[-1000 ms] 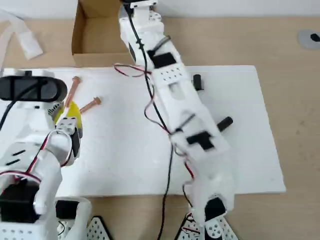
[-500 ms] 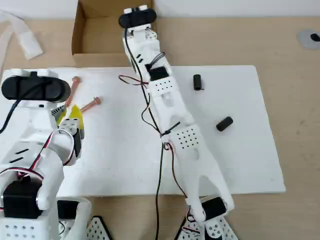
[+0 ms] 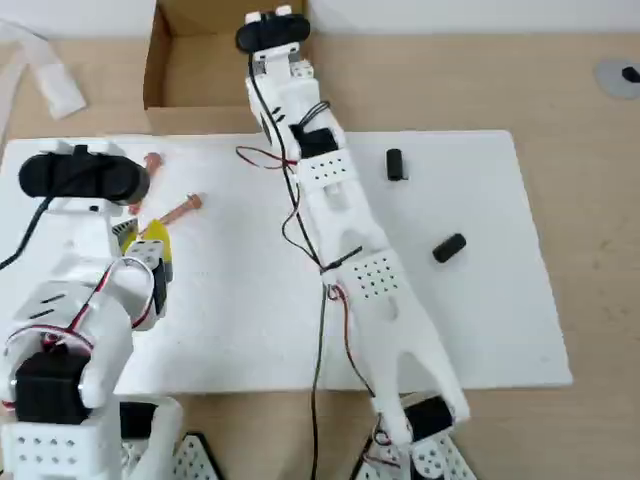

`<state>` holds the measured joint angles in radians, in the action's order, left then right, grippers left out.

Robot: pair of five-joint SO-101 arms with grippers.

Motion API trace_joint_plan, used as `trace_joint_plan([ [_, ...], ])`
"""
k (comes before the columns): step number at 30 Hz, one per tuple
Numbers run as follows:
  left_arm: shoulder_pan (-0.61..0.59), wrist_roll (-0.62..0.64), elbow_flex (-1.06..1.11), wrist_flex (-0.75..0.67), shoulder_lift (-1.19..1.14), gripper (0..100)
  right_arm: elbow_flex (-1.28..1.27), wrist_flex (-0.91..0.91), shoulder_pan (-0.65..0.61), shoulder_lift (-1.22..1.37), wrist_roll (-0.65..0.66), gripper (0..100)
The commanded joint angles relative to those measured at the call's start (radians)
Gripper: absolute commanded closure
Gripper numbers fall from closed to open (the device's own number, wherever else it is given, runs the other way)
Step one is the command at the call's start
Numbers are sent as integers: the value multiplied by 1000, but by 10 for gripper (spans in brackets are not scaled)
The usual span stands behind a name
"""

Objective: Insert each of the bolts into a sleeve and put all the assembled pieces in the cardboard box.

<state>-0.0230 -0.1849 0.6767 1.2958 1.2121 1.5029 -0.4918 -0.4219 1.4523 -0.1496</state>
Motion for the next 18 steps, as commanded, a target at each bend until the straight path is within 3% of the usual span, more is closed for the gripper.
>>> trace_joint_plan([
  [1,-15,-2,-11,-2,7,933,59,-20,10,-24,8,706],
  [7,-83,2,-11,-11,7,933,120,-64,16,-24,5,715],
  [12,-269,8,12,-106,-4,926,165,-301,18,-116,5,747],
  [18,-296,-25,66,-190,-70,840,163,-647,41,-349,5,748],
])
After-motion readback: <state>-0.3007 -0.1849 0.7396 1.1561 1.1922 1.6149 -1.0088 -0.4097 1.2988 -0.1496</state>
